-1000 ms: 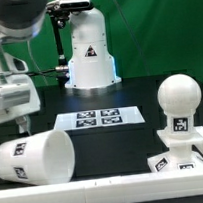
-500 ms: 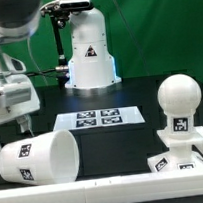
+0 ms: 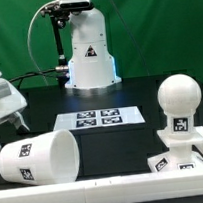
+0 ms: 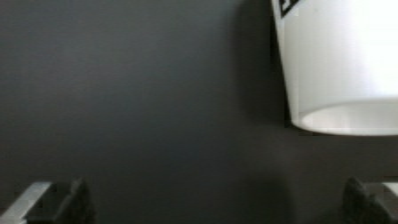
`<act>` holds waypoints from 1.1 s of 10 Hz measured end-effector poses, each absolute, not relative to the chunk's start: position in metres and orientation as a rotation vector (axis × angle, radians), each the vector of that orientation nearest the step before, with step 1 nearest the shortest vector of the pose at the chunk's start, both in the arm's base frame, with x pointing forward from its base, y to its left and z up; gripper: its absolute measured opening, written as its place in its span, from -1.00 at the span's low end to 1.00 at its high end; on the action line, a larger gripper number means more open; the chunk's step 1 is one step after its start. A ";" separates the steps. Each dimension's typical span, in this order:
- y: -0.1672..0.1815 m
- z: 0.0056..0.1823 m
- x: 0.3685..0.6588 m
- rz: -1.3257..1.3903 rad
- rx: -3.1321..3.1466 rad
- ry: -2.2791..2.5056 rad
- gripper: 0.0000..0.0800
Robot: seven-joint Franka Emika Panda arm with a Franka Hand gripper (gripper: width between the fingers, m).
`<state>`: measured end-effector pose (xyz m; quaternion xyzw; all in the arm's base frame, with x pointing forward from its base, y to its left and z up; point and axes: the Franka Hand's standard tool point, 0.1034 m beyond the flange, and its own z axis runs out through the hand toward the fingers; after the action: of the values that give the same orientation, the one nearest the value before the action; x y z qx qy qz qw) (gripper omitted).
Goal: Assemble lamp
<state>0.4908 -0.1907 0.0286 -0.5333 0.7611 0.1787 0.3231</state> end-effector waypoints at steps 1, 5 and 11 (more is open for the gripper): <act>-0.193 0.027 0.488 0.498 -1.375 1.986 0.75; -0.179 0.026 0.508 0.432 -1.419 2.037 0.75; -0.150 0.018 0.522 0.399 -1.466 2.064 0.75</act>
Offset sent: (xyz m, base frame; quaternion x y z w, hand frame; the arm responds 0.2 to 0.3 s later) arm 0.0346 0.0169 0.0073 0.0344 0.0374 0.0089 0.9987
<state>0.5223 -0.1496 0.0179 -0.5481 0.7719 0.1493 0.2853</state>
